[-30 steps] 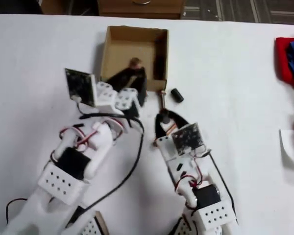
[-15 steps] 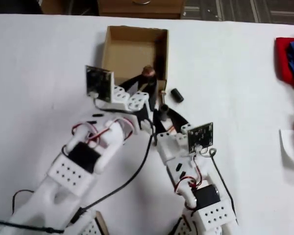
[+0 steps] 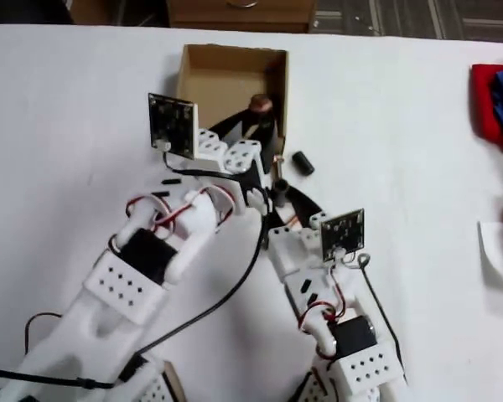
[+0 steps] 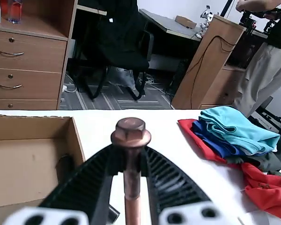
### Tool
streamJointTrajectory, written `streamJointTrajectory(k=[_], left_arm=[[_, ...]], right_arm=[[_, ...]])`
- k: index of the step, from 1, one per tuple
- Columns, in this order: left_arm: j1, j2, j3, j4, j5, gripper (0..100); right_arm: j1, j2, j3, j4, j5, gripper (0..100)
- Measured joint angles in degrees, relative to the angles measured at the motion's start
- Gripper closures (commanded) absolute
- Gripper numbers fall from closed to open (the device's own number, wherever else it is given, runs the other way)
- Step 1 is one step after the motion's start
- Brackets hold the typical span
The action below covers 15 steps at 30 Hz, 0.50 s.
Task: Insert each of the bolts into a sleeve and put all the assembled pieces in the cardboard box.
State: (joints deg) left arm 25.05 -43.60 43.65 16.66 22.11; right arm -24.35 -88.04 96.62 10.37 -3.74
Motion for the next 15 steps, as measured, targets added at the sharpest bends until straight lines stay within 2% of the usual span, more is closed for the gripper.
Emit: streamJointTrajectory(k=[7, 15], left_arm=[[4.4, 0.2, 3.1, 0.0, 0.0, 97], [4.7, 0.3, 3.7, 2.5, -0.1, 97]], right_arm=[[0.0, 0.0, 0.0, 0.0, 0.0, 97.7], [0.0, 0.0, 0.0, 0.1, 0.0, 97.7]])
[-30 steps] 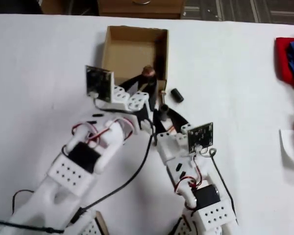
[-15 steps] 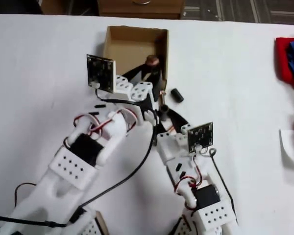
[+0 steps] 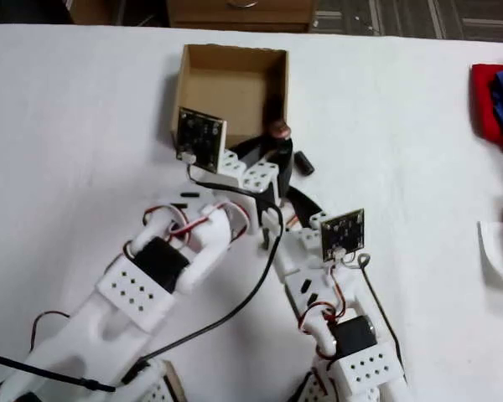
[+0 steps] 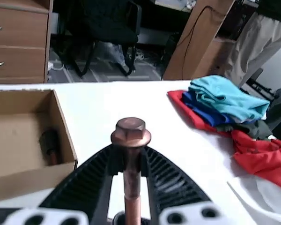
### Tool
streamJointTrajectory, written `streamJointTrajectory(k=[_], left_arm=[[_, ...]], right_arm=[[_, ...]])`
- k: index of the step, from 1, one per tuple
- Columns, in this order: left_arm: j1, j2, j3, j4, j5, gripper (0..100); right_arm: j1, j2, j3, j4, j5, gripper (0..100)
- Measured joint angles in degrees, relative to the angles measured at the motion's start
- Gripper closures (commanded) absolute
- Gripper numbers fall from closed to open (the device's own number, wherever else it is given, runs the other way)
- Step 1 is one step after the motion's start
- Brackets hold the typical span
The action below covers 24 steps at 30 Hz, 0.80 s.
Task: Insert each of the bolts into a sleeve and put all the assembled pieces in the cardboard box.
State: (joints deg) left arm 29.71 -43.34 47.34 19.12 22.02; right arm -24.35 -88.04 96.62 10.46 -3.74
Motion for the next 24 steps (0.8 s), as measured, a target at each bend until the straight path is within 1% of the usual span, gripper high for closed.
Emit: streamJointTrajectory(k=[3, 8, 12, 16, 19, 22, 24], left_arm=[[-0.1, -0.2, 2.2, 0.6, -2.7, 97], [0.9, 0.1, 8.0, 1.3, -10.7, 97], [0.9, -0.2, 8.6, 1.2, -17.5, 97], [0.9, -0.2, 7.8, 1.6, -19.5, 97], [0.9, -0.1, 5.6, 5.4, -20.0, 94], [0.9, -0.1, 2.5, 11.8, -20.5, 85], [0.5, -0.2, 0.1, 17.1, -20.7, 80]], right_arm=[[0.0, 0.2, 0.0, 0.2, 0.0, 97.7], [-0.1, 0.2, 0.0, 0.2, 0.0, 97.7], [-0.2, 0.2, 0.1, 0.2, 0.0, 97.7], [-0.2, 0.1, 0.1, 0.2, 0.0, 97.7], [-0.2, 0.1, 0.1, 0.2, 0.0, 97.7], [-0.2, 0.1, 0.1, 0.1, 0.0, 97.7], [0.2, 0.1, 0.1, 0.2, 0.0, 97.7]])
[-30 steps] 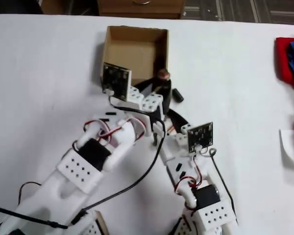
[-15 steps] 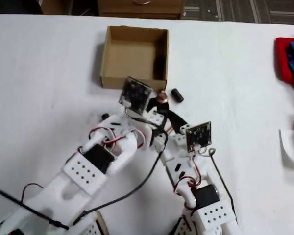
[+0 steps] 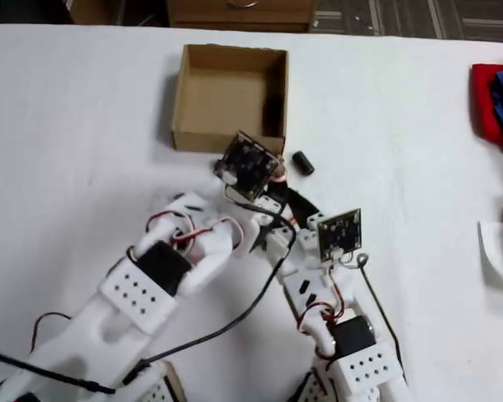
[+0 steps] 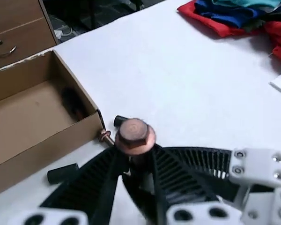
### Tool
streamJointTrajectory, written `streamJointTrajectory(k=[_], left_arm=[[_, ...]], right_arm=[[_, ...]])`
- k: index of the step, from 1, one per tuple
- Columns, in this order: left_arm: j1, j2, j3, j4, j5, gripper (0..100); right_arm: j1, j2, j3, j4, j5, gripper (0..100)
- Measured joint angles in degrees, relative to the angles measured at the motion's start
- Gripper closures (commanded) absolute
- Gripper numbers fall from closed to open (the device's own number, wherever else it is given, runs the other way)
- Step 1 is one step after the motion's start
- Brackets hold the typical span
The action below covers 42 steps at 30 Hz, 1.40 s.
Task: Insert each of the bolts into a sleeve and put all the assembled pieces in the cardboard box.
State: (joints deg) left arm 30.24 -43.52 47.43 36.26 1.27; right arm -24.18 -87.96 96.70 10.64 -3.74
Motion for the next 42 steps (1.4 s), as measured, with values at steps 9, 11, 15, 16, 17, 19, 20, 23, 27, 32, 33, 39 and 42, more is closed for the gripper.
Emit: streamJointTrajectory(k=[9, 11, 15, 16, 17, 19, 20, 23, 27, 32, 33, 39, 42], left_arm=[[-1.5, 0.0, -11.2, 18.2, 0.0, 85], [-3.1, 0.0, -14.3, 21.1, -0.1, 87], [-9.6, 0.0, -22.8, 28.7, -0.1, 95], [-11.7, 0.0, -24.7, 31.0, -0.1, 97], [-14.1, 0.0, -26.0, 33.8, -0.1, 98], [-18.4, -0.1, -26.6, 39.6, 0.0, 95], [-20.6, 0.0, -26.6, 42.1, -0.9, 94], [-28.6, -0.1, -24.0, 45.5, -7.6, 92], [-36.6, 0.0, -17.1, 41.3, -18.5, 93], [-43.5, 0.0, -9.5, 34.5, -18.9, 93], [-43.9, 0.0, -7.6, 32.9, -19.4, 93], [-46.7, 0.0, 2.6, 23.7, -20.8, 93], [-49.1, 0.0, 7.0, 18.3, -20.8, 93]], right_arm=[[0.1, -0.1, 0.0, 0.2, 0.0, 97.7], [0.1, -0.1, 0.0, 0.4, 0.0, 97.7], [2.0, -0.1, 0.0, 1.8, 0.0, 97.5], [3.1, -0.1, 0.0, 1.8, 0.0, 97.5], [4.3, -0.1, -0.3, 1.8, 0.0, 97.5], [6.9, 0.0, -1.3, 1.8, 0.0, 97.5], [8.5, 0.0, -2.3, 1.8, 0.0, 97.6], [10.0, 2.6, -8.9, 1.9, 3.8, 97.6], [9.4, 15.0, -21.4, 2.2, 6.9, 97.7], [9.4, 40.4, -43.2, 9.8, 7.2, 97.7], [9.1, 46.3, -48.4, 12.8, 7.2, 97.7], [7.9, 82.0, -85.2, 33.8, 5.6, 97.7], [7.9, 99.7, -106.9, 45.0, 2.5, 97.7]])
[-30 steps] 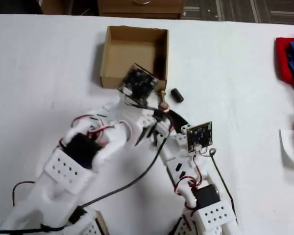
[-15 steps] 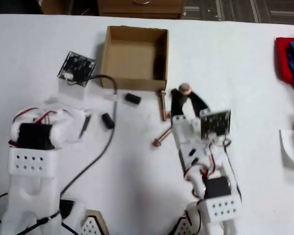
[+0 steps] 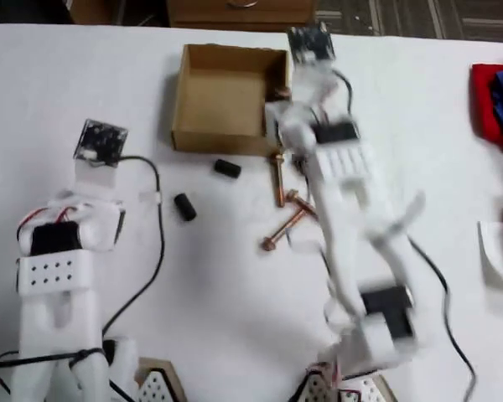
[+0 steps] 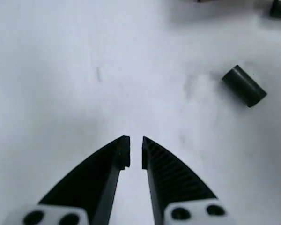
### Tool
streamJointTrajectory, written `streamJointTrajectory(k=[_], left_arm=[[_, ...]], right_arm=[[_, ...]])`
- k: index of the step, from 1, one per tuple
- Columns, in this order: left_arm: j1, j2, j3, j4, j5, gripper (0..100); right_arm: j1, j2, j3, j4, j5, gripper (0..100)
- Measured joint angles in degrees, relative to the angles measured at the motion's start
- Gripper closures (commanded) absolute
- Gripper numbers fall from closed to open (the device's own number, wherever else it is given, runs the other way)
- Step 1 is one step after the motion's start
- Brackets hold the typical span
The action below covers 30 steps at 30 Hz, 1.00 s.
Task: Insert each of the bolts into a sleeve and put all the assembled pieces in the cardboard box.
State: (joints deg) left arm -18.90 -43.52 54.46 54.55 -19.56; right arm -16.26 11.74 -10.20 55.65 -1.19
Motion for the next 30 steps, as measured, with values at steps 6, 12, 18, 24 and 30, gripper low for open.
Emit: streamJointTrajectory(k=[6, 12, 18, 24, 30], left_arm=[[-2.1, 0.0, 6.4, -6.9, 0.0, 93], [-2.1, 0.0, 6.3, -7.6, -0.1, 93], [-2.1, 0.0, 6.3, -7.6, -0.1, 93], [-2.0, 0.0, 6.3, -7.6, -0.1, 94], [-2.0, 0.0, 6.3, -7.8, -0.2, 97]], right_arm=[[0.2, 31.9, -45.4, 13.3, -0.8, 97.7], [-0.6, 55.1, -77.2, 17.8, -1.0, 97.7], [-1.6, 59.3, -80.3, 18.2, -1.0, 97.7], [-1.5, 59.3, -81.1, 18.4, -1.0, 97.7], [-1.8, 59.3, -81.1, 18.5, -1.0, 97.7]])
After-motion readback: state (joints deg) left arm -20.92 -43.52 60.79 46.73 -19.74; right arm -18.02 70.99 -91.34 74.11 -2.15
